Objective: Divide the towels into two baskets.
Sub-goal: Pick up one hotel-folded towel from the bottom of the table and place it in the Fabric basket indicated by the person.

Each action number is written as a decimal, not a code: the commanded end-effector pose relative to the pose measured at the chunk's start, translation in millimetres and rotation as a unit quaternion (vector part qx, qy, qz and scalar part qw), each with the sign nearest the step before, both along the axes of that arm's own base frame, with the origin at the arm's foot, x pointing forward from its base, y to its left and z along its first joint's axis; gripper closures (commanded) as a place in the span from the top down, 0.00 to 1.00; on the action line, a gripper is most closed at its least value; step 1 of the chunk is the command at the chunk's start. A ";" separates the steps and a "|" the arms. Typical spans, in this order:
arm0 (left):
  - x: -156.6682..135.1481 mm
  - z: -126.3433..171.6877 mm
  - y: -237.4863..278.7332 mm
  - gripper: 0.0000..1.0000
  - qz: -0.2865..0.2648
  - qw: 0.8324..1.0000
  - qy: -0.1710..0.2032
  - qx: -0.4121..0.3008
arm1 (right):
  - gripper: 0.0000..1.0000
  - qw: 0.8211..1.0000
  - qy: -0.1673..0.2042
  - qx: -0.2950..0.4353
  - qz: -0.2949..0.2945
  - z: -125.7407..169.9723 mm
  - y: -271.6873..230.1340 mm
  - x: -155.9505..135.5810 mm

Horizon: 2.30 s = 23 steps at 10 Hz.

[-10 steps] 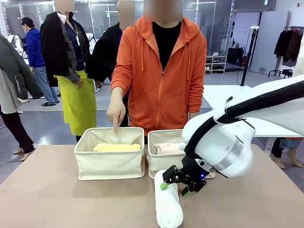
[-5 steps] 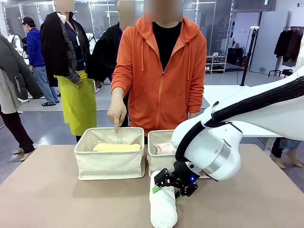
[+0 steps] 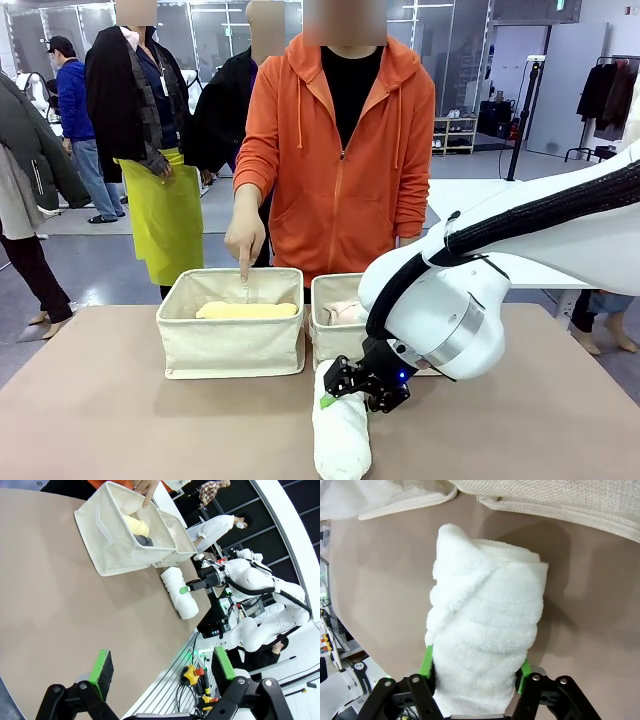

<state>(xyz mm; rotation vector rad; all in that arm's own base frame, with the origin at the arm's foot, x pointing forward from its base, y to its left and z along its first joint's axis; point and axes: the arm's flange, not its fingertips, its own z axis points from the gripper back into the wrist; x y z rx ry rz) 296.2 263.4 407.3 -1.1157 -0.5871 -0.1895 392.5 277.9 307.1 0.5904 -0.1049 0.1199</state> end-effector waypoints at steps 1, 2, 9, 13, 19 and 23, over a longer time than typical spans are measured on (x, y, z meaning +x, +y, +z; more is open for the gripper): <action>-3.0 2.6 1.0 1.00 -0.001 1.000 -0.011 -0.001 | 0.23 1.000 -0.002 0.005 -0.013 3.5 5.5 -12.0; -3.0 2.6 1.0 1.00 -0.001 1.000 -0.011 -0.001 | 0.36 1.000 -0.006 0.003 -0.011 7.9 5.9 -13.8; -3.0 2.6 1.0 1.00 -0.001 1.000 -0.011 -0.001 | 0.23 0.953 -0.146 -0.180 0.197 148.8 90.8 -25.9; -3.0 2.6 1.0 1.00 -0.001 1.000 -0.011 -0.001 | 0.23 0.933 -0.168 -0.216 0.232 168.5 92.0 -37.4; -3.0 2.6 1.0 1.00 -0.001 1.000 -0.011 -0.001 | 0.31 0.903 -0.218 -0.247 0.276 186.1 104.0 -24.4; -3.0 2.6 1.0 1.00 -0.001 1.000 -0.011 -0.001 | 0.31 0.743 -0.343 -0.294 0.494 238.0 210.9 40.4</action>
